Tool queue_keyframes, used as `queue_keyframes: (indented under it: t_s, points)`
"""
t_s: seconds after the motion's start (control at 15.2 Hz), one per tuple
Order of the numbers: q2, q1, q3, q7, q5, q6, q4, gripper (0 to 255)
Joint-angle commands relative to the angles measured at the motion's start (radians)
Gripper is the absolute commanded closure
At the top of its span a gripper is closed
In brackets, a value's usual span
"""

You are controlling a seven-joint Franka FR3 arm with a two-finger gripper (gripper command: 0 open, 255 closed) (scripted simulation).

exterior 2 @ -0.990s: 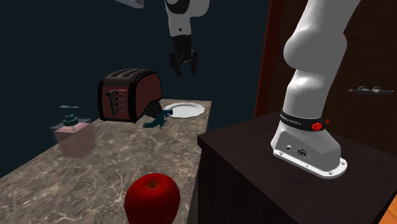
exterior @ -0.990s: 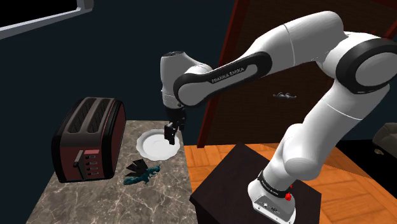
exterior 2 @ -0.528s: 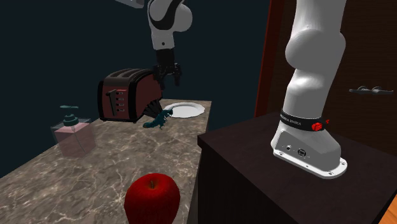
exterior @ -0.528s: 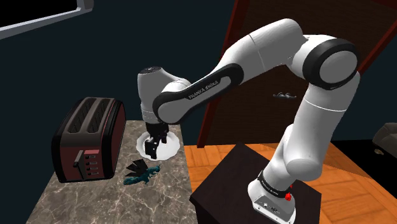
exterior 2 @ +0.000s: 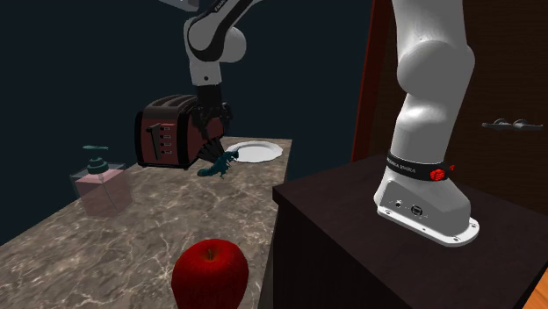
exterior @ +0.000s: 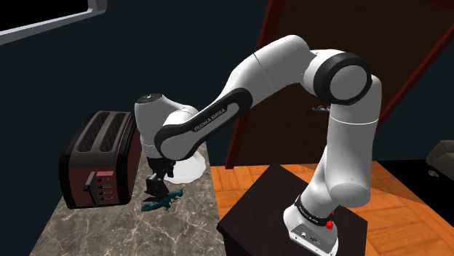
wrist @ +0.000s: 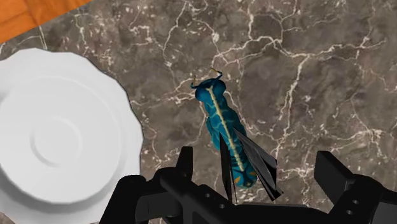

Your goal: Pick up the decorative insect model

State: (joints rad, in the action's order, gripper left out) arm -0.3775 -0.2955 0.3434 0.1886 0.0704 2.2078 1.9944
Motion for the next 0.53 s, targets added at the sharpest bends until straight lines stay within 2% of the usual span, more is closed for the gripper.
queue_keyframes:
  t_s: [0.0, 0.33, 0.4, 0.46]
  points:
    - [-0.019, -0.004, -0.003, 0.004, 0.007, 0.02, 0.001, 0]
    - [-0.053, -0.009, -0.01, 0.01, 0.02, 0.058, 0.007, 0]
    - [-0.053, -0.009, -0.011, 0.009, 0.02, 0.057, 0.005, 255]
    - [-0.052, -0.008, -0.011, 0.008, 0.02, 0.058, 0.007, 255]
